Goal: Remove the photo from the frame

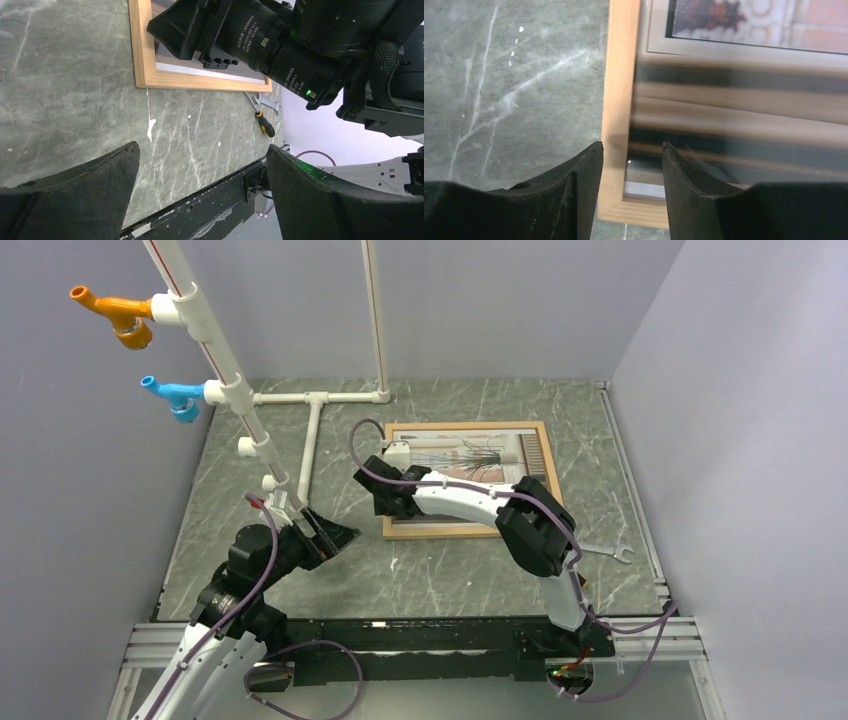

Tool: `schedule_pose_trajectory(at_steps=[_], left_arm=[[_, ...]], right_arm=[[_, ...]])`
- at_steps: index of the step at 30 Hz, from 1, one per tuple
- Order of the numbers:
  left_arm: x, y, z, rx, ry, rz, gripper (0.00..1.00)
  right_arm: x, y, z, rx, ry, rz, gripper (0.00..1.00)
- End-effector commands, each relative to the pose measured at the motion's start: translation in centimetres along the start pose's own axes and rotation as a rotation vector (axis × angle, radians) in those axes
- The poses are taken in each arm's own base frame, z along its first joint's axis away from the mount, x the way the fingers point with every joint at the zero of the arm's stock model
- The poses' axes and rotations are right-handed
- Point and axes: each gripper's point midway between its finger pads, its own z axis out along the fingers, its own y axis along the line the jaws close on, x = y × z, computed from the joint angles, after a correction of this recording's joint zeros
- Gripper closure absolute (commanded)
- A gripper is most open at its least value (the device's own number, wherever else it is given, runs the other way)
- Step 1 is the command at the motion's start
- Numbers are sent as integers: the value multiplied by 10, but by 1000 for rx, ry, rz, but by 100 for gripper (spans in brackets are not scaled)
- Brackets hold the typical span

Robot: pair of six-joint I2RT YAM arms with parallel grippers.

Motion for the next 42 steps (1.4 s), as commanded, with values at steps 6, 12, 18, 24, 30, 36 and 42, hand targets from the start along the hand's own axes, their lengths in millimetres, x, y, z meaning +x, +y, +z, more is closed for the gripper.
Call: schedule_pose_trajectory(at_steps=[6,12,18,24,30,36,42], left_arm=[[6,8,4,-11,24,22,1],[7,12,1,-25,15,27,1],[10,19,0,-40,16,22,1],[11,22,-1,-53,14,21,1],[13,26,-1,-63,17,12,1],[15,24,8,-14,15,-9,2],[17,13,24,77,33,-29,6]], right_arm=[[-9,18,4,60,-60,18,56],[-3,22,11,70,-60,11,65],[5,24,20,95,-43,16,71],[6,21,21,107,-48,19,73],[-10,32,-3,10,-60,-39,100],[-20,49,-48,-226,-62,-55,100],[-20,69,-81,-434,-36,-38,100]])
